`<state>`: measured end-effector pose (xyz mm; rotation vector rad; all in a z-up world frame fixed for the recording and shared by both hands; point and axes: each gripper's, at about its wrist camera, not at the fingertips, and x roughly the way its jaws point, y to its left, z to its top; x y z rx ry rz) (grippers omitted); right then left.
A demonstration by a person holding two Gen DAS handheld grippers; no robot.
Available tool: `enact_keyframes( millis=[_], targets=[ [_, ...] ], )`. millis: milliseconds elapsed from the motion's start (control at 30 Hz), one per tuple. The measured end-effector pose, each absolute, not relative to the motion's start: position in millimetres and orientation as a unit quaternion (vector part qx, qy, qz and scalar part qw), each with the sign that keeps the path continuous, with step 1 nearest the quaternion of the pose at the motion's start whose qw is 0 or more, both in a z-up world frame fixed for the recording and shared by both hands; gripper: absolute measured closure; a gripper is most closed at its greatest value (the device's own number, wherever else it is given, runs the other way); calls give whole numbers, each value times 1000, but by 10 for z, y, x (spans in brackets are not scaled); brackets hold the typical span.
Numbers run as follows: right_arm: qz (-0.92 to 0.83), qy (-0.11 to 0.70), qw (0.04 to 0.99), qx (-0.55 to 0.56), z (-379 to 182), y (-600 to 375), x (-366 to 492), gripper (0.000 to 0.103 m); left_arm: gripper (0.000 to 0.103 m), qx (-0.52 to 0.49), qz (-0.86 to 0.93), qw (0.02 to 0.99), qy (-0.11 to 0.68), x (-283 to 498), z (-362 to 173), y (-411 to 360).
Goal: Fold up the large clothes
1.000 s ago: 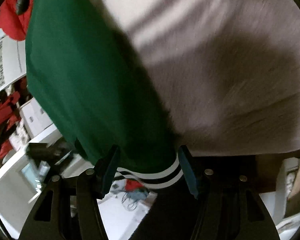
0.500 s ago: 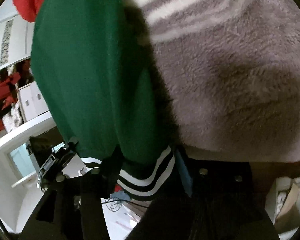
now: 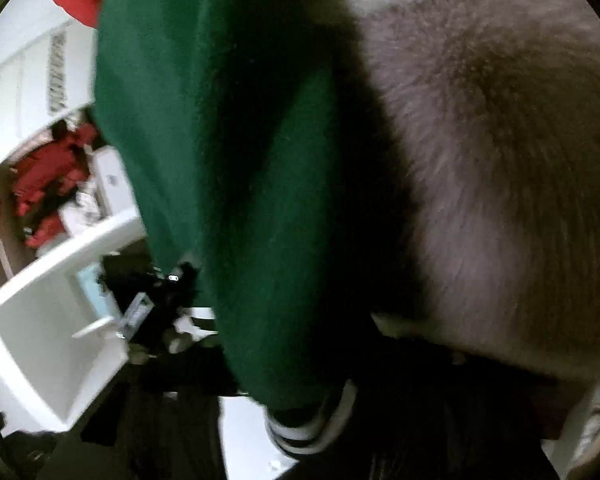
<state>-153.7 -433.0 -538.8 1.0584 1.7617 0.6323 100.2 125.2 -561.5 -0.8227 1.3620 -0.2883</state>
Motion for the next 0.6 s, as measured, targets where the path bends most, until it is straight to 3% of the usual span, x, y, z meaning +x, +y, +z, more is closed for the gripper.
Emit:
enact_keyframes(
  millis=[67, 300, 600],
  targets=[
    [267, 709, 478, 445, -5177, -4342, -1555, 78, 82, -403, -133, 685, 593, 1035, -5411, 1256],
    [321, 635, 469, 524, -4244, -4437, -1315, 81, 82, -481, -169, 684, 521, 1586, -4723, 1458],
    [340, 534, 515, 577, -3564, -4740, 161, 81, 82, -433, -208, 745, 463, 3387, -4493, 1436]
  ],
)
